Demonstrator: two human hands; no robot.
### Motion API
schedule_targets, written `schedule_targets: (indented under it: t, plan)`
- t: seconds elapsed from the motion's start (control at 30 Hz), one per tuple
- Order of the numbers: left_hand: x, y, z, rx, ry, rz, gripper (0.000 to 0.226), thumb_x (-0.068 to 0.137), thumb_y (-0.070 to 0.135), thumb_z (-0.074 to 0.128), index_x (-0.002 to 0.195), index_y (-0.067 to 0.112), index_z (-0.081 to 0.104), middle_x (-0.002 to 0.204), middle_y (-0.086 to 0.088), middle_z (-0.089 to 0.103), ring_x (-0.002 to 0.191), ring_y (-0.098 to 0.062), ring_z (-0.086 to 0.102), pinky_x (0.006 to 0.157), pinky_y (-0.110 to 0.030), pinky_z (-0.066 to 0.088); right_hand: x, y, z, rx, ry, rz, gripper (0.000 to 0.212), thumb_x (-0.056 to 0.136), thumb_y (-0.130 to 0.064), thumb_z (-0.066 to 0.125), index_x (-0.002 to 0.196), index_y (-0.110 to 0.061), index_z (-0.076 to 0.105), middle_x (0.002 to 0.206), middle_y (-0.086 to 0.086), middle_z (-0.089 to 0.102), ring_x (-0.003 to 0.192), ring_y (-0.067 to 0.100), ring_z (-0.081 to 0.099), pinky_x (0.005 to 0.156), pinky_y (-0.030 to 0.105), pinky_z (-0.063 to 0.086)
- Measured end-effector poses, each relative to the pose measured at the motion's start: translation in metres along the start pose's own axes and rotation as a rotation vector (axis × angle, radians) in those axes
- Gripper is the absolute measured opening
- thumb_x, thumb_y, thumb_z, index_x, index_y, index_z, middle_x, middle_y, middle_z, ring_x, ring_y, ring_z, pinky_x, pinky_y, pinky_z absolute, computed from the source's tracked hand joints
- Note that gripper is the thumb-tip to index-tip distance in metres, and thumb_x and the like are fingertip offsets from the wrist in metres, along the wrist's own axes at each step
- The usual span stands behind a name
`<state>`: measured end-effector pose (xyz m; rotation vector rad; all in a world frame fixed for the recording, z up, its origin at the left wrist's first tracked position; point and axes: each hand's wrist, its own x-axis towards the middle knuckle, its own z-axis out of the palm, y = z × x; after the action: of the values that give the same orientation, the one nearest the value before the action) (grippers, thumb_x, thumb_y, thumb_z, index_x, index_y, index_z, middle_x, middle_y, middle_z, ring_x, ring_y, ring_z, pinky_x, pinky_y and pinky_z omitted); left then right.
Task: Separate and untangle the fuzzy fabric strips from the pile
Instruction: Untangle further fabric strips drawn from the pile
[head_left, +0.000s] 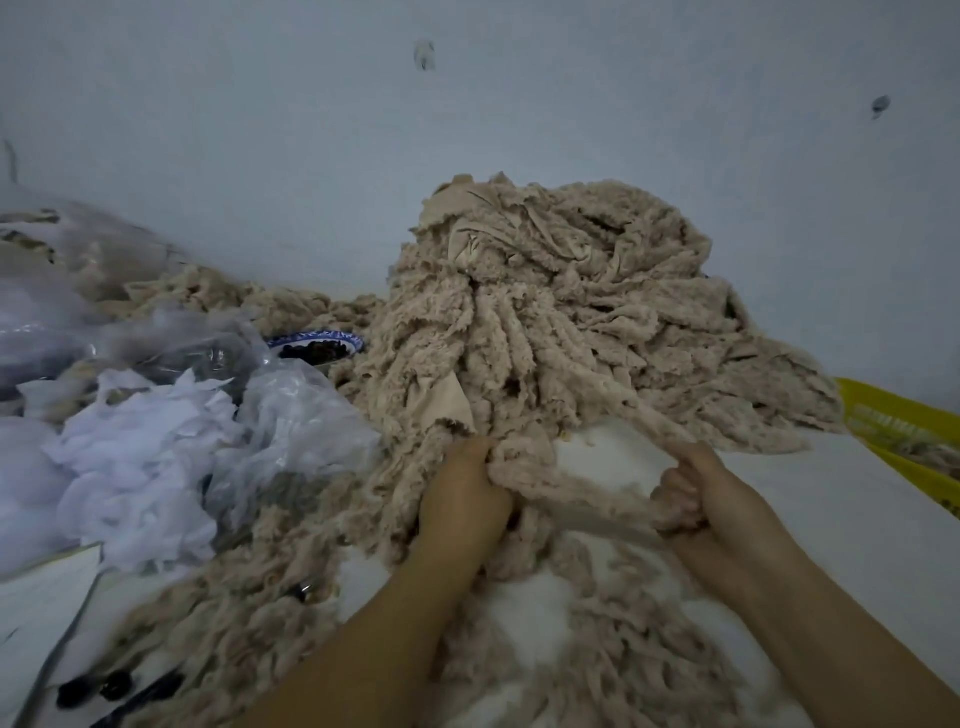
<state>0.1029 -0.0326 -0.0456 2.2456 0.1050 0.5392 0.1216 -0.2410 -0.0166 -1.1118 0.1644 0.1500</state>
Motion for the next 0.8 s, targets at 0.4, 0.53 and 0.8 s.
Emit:
schedule_targets:
  t: [0.4, 0.53, 0.8]
  plan:
    - [0.01, -0.012, -0.005, -0.386, 0.23, -0.291, 0.043, 0.089, -0.012, 0.055, 0.124, 0.011, 0.061, 0.111, -0.009, 0.067, 0.095, -0.022, 0.06, 0.086, -0.037, 0.054, -0.012, 0.014, -0.016, -1.515, 0.067, -0.425, 0.029, 0.099, -0.03, 0.042, 0.084, -0.006, 0.039, 0.072, 0.002, 0.036, 0.057, 0.012, 0.034, 0.048, 0.024, 0.023]
    - [0.0, 0.014, -0.005, -0.402, 0.158, -0.082, 0.014, 0.097, 0.005, 0.055, 0.093, 0.015, 0.064, 0.089, -0.001, 0.064, 0.087, -0.022, 0.061, 0.074, -0.031, 0.055, -0.016, 0.016, -0.013, -1.344, 0.106, -0.602, 0.033, 0.096, -0.051, 0.047, 0.105, -0.019, 0.051, 0.102, -0.002, 0.047, 0.073, 0.012, 0.047, 0.064, 0.031, 0.038]
    - [-0.025, 0.045, 0.004, 0.102, 0.079, 0.349, 0.028, 0.087, 0.028, 0.049, 0.104, 0.014, 0.066, 0.103, -0.005, 0.066, 0.101, -0.026, 0.056, 0.086, -0.031, 0.025, -0.033, 0.04, 0.007, -1.302, -0.369, -0.565, 0.074, 0.08, -0.082, 0.039, 0.143, -0.043, 0.037, 0.135, -0.022, 0.037, 0.123, 0.0, 0.039, 0.097, 0.014, 0.033]
